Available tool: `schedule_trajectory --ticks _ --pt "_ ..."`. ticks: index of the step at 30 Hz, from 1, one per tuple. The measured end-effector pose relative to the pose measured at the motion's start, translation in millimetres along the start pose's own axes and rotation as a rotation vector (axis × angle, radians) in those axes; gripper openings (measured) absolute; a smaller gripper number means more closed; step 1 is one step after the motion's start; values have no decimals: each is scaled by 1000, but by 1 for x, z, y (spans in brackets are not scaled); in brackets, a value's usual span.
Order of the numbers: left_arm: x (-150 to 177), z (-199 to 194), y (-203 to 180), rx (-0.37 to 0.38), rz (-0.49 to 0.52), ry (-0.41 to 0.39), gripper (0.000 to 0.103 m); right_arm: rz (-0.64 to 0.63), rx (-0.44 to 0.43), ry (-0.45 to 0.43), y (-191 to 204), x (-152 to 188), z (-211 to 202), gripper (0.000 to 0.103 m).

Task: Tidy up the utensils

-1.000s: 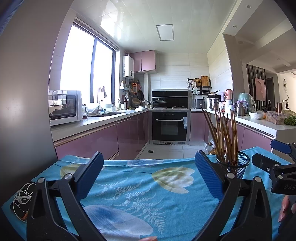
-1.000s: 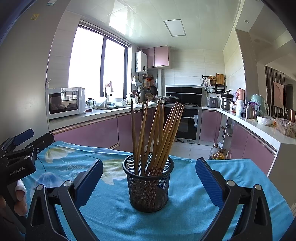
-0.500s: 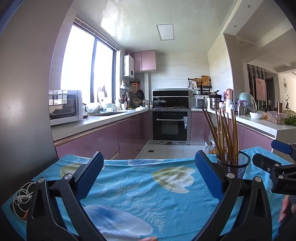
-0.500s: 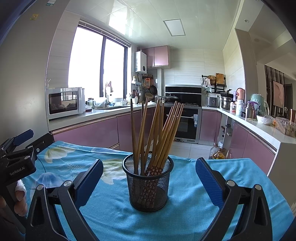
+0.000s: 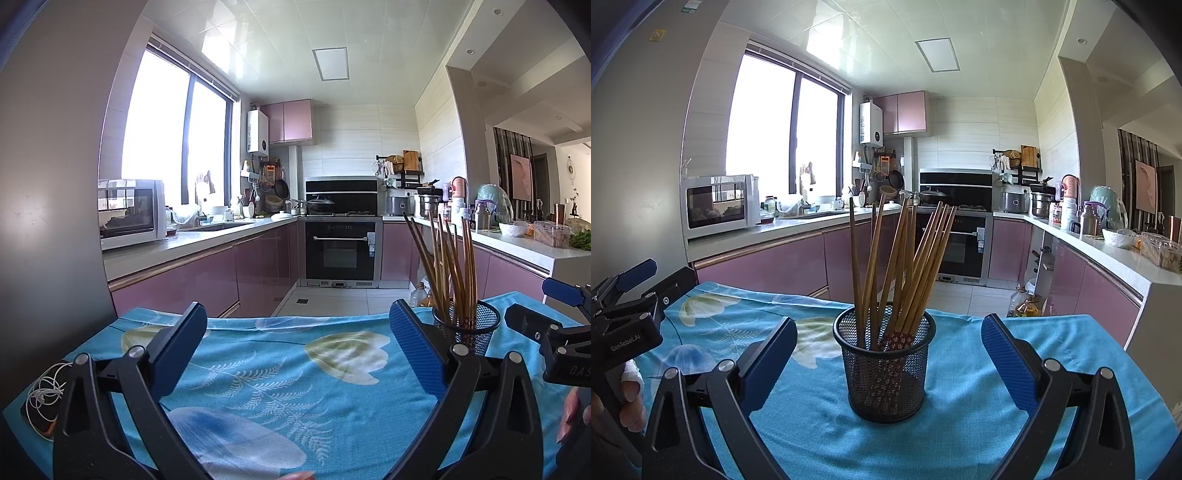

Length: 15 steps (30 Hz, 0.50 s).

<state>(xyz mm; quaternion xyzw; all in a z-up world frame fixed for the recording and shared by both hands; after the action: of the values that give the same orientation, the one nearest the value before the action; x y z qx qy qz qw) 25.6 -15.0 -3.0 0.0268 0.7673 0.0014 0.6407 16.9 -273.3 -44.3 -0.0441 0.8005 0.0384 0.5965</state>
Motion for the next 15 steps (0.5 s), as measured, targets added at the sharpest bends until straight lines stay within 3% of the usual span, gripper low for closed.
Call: schedule_trajectory --ticks 15 --pt "1 0 0 -2 -2 -2 98 2 2 -5 0 -1 -2 97"
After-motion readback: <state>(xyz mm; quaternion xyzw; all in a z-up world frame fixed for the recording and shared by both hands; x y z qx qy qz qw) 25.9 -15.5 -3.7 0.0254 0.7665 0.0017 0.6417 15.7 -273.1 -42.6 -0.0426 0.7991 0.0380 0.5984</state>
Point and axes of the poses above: each gripper's, at about its wrist camera, not at the fingertips, and z roughly the way its jaws point, y to its left, x to its underside, the point moved 1 cm from there along z, roughly the way its jaws point, and after that the axes turned 2 degrees about y, right-handed, at the moved point
